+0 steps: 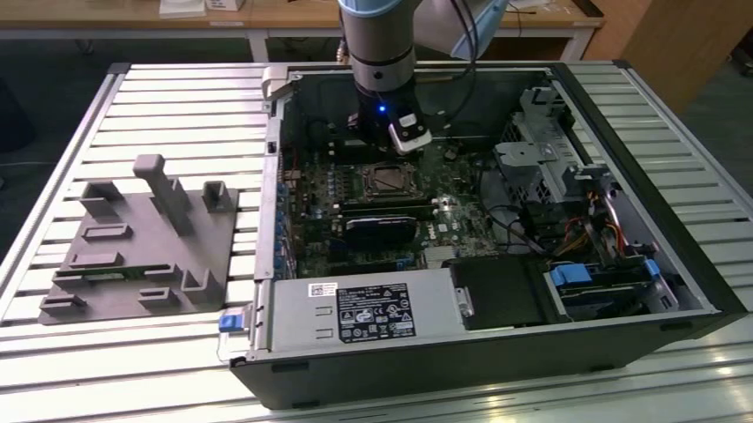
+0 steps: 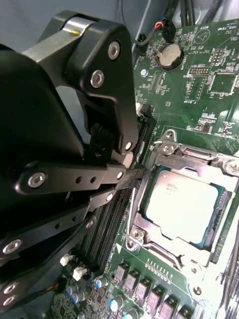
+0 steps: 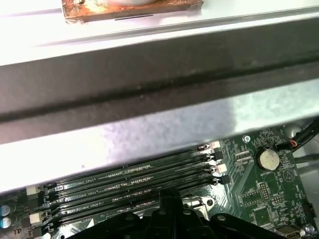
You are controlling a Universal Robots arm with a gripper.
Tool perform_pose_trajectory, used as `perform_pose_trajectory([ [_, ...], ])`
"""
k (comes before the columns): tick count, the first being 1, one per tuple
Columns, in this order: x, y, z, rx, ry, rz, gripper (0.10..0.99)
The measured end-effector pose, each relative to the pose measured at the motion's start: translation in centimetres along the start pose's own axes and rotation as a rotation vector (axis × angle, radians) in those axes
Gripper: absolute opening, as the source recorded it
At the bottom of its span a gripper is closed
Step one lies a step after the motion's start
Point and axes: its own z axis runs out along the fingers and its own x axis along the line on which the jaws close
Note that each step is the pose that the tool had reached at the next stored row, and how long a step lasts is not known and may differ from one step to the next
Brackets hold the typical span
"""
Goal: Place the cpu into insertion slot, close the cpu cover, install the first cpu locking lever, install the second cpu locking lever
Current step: 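Install the first cpu locking lever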
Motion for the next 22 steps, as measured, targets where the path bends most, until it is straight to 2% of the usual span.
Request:
perform_pose_trajectory([
  [2, 0.0, 0.0, -0.01, -0.001, -0.0038, -0.001, 0.106],
  [6, 0.08, -0.03, 0.01, -0.009, -0.0328, -0.005, 0.106],
  [9, 0.3, -0.08, -0.01, -0.012, -0.0439, -0.007, 0.106],
  [12, 0.51, -0.1, -0.02, -0.014, -0.0478, -0.008, 0.106],
  [22, 0.69, 0.27, 0.16, -0.014, -0.0482, -0.006, 0.106],
])
